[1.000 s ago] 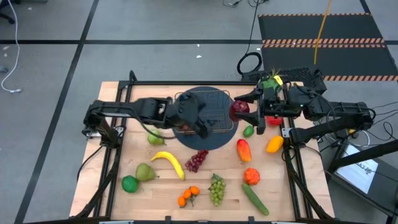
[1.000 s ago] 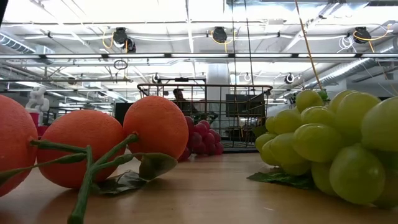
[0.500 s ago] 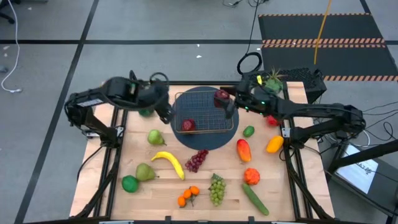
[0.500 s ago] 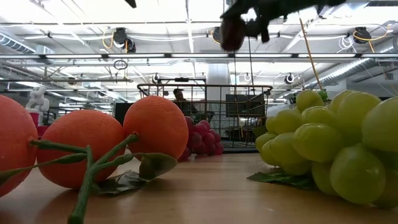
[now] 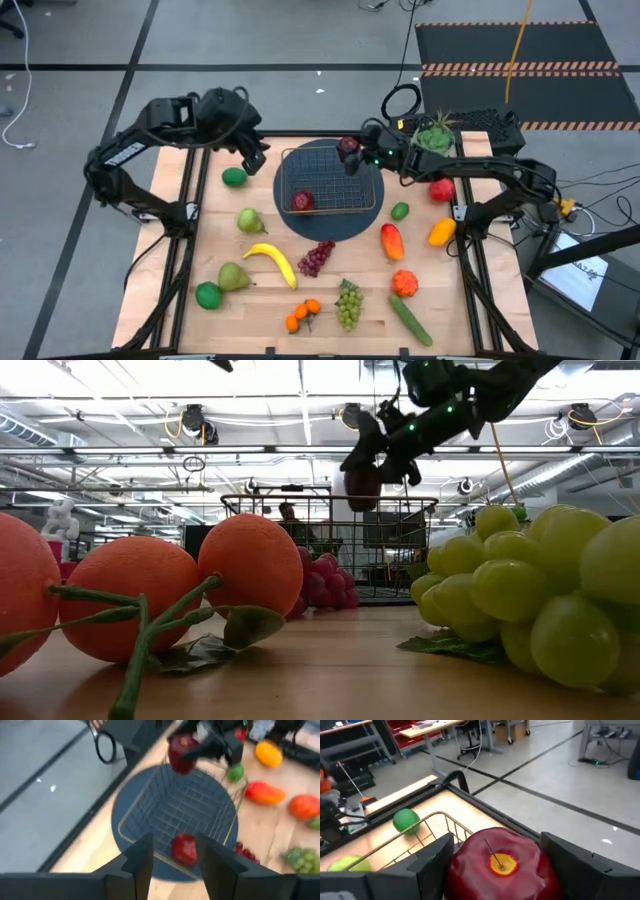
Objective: Build produce basket
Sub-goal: Put the dark red apple into the wire basket, then put the red apple into the wire basket
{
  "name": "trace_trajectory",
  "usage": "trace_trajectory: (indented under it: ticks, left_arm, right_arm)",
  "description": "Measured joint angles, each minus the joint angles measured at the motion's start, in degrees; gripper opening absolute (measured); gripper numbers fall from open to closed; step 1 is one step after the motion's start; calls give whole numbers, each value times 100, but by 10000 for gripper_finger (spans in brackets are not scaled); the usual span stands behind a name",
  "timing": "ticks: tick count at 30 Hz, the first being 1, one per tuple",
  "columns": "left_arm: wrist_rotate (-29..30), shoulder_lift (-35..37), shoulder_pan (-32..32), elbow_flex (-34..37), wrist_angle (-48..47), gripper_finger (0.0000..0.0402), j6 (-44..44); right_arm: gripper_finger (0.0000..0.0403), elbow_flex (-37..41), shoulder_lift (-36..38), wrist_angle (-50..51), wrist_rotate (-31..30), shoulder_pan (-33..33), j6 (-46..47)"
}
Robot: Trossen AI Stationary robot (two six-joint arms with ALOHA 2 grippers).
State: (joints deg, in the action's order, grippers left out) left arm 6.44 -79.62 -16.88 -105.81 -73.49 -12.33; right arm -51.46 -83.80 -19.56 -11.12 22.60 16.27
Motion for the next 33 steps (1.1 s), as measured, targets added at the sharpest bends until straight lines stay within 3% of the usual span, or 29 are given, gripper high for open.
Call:
trace_trajectory:
  ticks: [6, 11, 27, 33]
  left_arm:
    - [-624, 480, -100, 1508, 1111, 143, -322]
    - [-927, 722, 71, 2191, 1500, 143, -873]
    - [-637, 1187, 509, 2305, 1409, 143, -1271]
    - [-594, 1295, 798, 2312, 1312, 143, -1374]
  right_arm:
    - [279, 0, -296, 115, 89, 31, -53]
    - [287, 2, -421, 250, 75, 31, -143]
    - [330, 2, -354, 691, -90, 29, -195]
    - [331, -39, 439, 872, -85, -60, -194]
